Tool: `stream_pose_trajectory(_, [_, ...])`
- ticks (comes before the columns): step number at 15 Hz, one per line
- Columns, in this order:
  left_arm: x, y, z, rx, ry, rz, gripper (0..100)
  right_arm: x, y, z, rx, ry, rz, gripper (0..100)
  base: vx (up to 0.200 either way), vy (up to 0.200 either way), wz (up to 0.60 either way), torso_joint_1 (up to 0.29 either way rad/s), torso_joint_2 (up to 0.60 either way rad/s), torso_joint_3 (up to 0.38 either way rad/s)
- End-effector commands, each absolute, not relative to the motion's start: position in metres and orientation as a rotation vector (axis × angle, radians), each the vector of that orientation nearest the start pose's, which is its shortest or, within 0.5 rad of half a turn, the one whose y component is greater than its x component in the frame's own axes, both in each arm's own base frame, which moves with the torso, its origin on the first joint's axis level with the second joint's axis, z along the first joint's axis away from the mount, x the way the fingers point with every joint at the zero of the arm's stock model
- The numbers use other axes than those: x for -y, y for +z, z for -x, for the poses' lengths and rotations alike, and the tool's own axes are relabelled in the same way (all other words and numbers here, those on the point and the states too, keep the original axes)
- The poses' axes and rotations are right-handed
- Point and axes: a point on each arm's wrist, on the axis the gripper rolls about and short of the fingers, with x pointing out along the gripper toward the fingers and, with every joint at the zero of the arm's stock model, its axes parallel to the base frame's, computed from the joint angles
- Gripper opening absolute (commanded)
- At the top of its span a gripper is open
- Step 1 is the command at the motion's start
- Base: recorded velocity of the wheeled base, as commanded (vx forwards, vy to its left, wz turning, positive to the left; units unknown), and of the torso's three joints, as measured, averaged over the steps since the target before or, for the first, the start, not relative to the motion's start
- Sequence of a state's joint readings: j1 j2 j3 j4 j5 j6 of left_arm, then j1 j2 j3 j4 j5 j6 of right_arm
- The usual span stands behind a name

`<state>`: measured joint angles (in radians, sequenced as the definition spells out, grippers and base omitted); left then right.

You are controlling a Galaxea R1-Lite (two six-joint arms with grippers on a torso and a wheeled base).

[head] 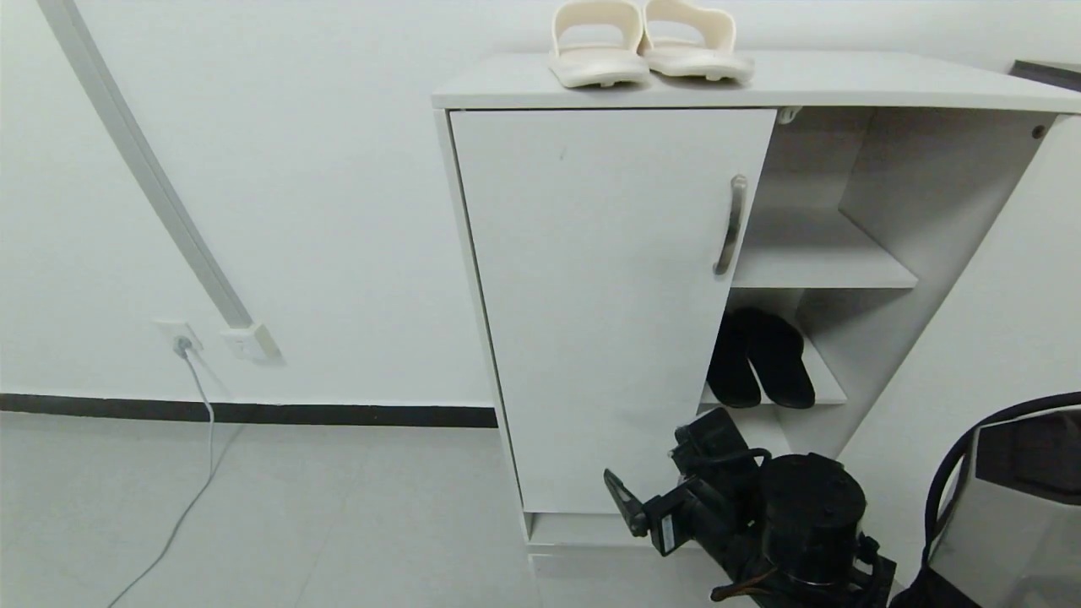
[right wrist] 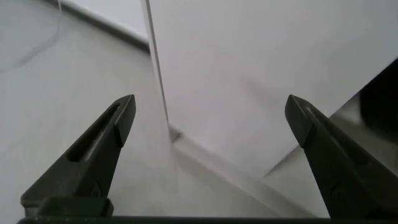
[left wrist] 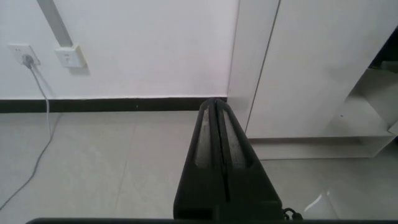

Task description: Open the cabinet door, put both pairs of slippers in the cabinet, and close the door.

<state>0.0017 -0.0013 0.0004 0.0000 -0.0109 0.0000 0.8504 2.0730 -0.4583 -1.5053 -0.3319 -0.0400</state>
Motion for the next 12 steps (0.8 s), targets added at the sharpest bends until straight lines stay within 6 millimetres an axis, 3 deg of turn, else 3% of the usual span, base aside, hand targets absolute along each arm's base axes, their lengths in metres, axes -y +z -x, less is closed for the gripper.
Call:
stream_pose_trajectory(1, [0.0003,0.0756,0.0228,0.002,-0.008,0.000,0,-0.2312,0.0739,-0.2110,-0.081,0.524,0.100,100,0.000,0.000,0.00,0.051,-0.58,-0.378])
stream_pose_trajectory(12, [0.0003,0.0756,0.0228,0.002,-0.009,0.000,0,-0.2310,0.0738,-0.2109,-0.081,0.524,0.102,100,0.000,0.000,0.00,0.116,-0.48,-0.341])
